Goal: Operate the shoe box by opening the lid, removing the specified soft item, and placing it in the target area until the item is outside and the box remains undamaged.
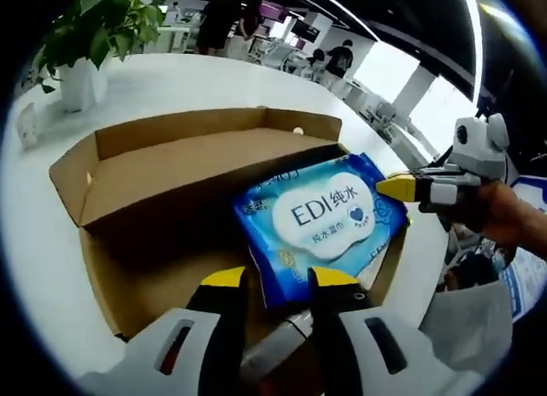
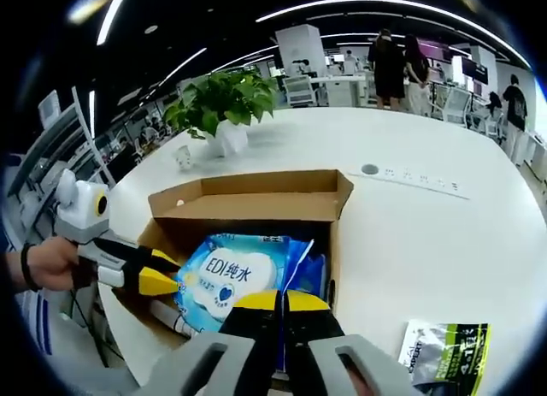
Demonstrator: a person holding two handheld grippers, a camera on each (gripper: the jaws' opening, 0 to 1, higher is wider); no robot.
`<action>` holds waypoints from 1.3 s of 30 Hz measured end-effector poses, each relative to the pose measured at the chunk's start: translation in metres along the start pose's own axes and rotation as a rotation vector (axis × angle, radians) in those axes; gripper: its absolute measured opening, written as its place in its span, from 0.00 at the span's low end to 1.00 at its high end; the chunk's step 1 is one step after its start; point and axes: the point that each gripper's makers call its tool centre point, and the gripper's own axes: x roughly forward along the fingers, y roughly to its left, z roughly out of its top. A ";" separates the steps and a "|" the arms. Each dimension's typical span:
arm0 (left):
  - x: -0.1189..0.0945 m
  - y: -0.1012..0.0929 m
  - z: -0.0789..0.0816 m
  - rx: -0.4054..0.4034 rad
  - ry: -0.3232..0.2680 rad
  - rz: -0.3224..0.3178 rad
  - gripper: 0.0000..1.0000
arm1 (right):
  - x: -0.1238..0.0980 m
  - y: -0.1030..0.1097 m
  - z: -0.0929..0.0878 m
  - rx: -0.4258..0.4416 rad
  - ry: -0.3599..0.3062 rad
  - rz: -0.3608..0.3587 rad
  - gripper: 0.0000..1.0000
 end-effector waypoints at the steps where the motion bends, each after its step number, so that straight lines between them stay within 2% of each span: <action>1: 0.002 0.000 0.000 -0.006 0.000 -0.003 0.27 | 0.000 0.000 0.000 0.002 -0.002 0.004 0.00; 5: 0.008 0.001 -0.003 -0.035 0.008 -0.001 0.21 | -0.001 -0.001 -0.001 0.010 -0.007 0.021 0.00; 6: 0.009 0.002 -0.005 -0.054 0.014 -0.002 0.17 | -0.001 -0.001 -0.002 0.012 -0.008 0.023 0.00; 7: 0.010 -0.001 -0.006 -0.109 0.008 -0.022 0.15 | -0.001 0.000 -0.002 0.016 -0.009 0.027 0.00; 8: 0.010 0.002 -0.005 -0.142 -0.005 -0.013 0.13 | 0.000 0.001 -0.002 0.025 -0.013 0.033 0.00; 11: 0.010 0.006 -0.006 -0.159 -0.005 -0.016 0.09 | 0.002 0.003 -0.003 0.048 -0.007 0.058 0.00; 16: 0.010 0.003 -0.006 -0.140 0.000 -0.011 0.08 | 0.003 0.004 -0.008 0.045 0.000 0.069 0.02; 22: 0.009 0.002 -0.004 -0.140 -0.005 -0.002 0.06 | 0.000 0.009 -0.004 0.024 -0.010 0.068 0.00; 26: 0.006 0.001 -0.003 -0.175 -0.029 0.003 0.05 | -0.002 0.008 -0.004 0.048 -0.022 0.069 0.00; 36: -0.010 0.002 0.013 -0.164 -0.082 0.011 0.03 | -0.009 0.018 0.001 0.028 -0.046 0.088 0.00; 39: -0.014 0.003 0.017 -0.159 -0.103 0.018 0.00 | -0.011 0.022 0.002 0.024 -0.053 0.094 0.00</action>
